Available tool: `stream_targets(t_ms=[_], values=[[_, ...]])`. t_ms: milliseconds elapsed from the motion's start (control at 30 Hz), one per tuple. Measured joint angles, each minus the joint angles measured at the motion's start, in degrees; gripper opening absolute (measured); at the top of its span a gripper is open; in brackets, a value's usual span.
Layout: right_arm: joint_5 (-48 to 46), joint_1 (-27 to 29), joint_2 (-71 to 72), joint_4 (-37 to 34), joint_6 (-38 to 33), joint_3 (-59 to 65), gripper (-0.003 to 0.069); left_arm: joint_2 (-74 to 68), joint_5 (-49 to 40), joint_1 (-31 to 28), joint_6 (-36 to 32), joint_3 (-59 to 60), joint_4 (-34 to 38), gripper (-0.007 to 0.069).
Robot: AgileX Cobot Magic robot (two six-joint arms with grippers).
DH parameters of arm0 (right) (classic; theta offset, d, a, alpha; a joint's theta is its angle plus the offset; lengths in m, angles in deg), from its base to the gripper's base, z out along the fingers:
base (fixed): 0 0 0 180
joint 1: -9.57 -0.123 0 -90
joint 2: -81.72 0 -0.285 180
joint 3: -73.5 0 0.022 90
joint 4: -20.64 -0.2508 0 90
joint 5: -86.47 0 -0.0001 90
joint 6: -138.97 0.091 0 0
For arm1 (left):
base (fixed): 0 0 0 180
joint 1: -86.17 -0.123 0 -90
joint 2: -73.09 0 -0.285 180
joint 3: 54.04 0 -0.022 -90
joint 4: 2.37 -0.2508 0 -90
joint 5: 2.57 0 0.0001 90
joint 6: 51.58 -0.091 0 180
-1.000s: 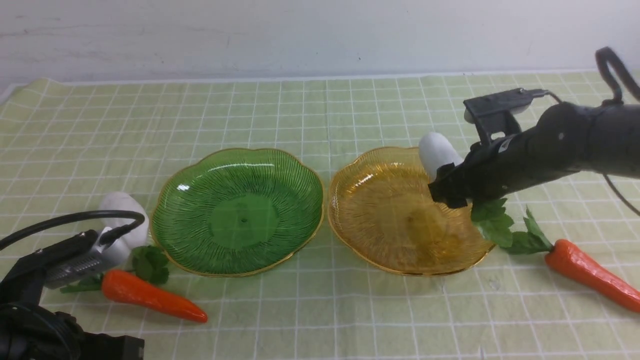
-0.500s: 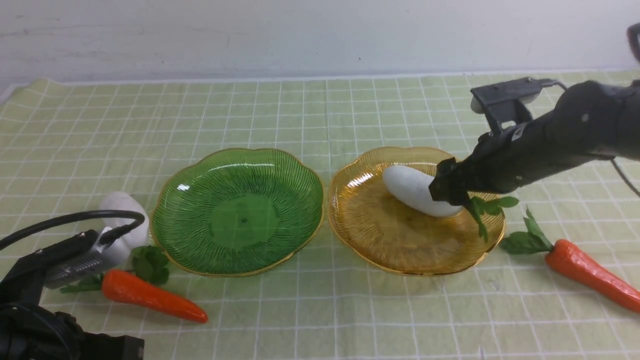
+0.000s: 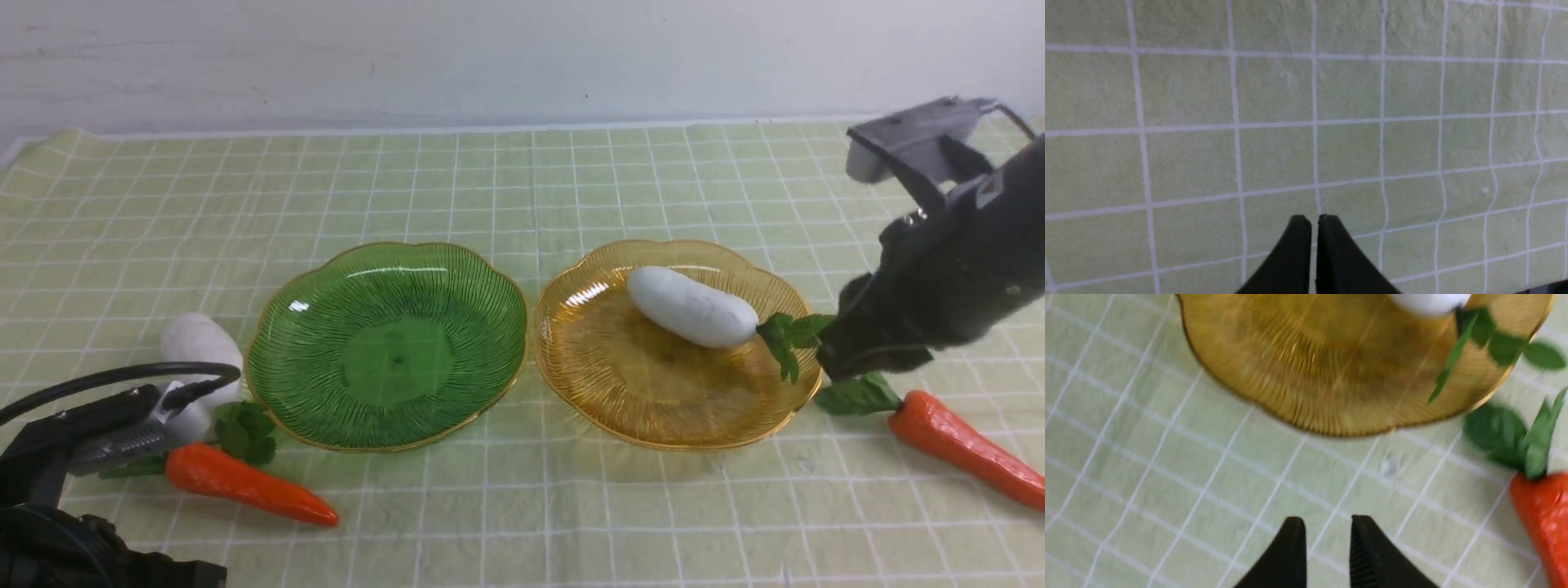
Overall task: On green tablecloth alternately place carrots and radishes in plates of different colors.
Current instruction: 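Pick up the vegetable and place it in the green plate with the right gripper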
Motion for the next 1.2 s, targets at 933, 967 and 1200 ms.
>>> stream_targets(t_ms=[933, 967, 1200], values=[[-0.6, 0.0, 15.2, 3.8, 4.1, 19.7, -0.0014, -0.1, 13.9, 0.0, 5.9, -2.2, -6.5, 0.0308], [1.0, 0.0, 16.2, 4.8, 4.2, 20.9, -0.0014, -0.1, 14.1, 0.0, 5.9, -2.2, -6.5, 0.0308], [13.9, 0.0, 18.0, 15.5, 14.5, 25.9, -0.0014, -0.1, 14.6, 0.0, 5.9, -2.2, -6.5, 0.0308]])
